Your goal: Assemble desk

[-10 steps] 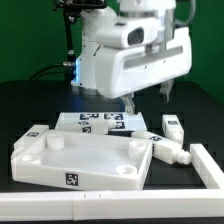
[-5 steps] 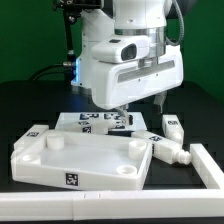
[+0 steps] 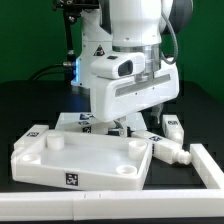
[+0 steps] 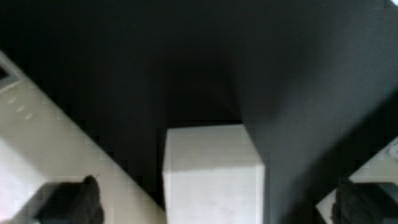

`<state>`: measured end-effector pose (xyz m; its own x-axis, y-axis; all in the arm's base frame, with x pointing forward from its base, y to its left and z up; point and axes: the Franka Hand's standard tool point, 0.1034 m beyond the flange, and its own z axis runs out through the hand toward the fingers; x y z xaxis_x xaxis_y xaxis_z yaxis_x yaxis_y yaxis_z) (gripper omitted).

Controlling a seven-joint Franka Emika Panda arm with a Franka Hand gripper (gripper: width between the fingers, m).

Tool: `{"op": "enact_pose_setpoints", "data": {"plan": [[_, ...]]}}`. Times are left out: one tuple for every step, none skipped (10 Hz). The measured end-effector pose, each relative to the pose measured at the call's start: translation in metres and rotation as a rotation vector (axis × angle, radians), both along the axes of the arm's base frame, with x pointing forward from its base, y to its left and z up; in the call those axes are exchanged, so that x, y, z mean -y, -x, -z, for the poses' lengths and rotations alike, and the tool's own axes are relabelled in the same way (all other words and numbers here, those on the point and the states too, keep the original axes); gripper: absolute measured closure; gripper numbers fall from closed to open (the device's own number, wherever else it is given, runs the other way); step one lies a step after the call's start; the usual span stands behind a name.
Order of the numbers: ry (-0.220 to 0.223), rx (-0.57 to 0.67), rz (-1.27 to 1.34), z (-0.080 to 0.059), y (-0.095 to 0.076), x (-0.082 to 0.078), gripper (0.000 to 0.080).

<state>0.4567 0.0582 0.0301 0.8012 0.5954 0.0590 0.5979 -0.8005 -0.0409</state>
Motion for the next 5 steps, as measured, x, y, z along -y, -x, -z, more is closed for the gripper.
{"op": "enact_pose_setpoints", "data": {"plan": [[-0.001, 0.009, 0.000, 0.0001, -0.0016, -0.0012, 0.0150], [-0.002, 0.014, 0.001, 0.0002, -0.0024, -0.0024, 0.0150], [-0.002, 0.021, 0.000, 0.0002, -0.0035, -0.0031, 0.0150], [-0.002, 0.020, -0.003, -0.0004, -0.0039, -0.0031, 0.0150], [0.000, 0.016, -0.006, -0.0060, -0.0064, -0.0011, 0.0150]]}}
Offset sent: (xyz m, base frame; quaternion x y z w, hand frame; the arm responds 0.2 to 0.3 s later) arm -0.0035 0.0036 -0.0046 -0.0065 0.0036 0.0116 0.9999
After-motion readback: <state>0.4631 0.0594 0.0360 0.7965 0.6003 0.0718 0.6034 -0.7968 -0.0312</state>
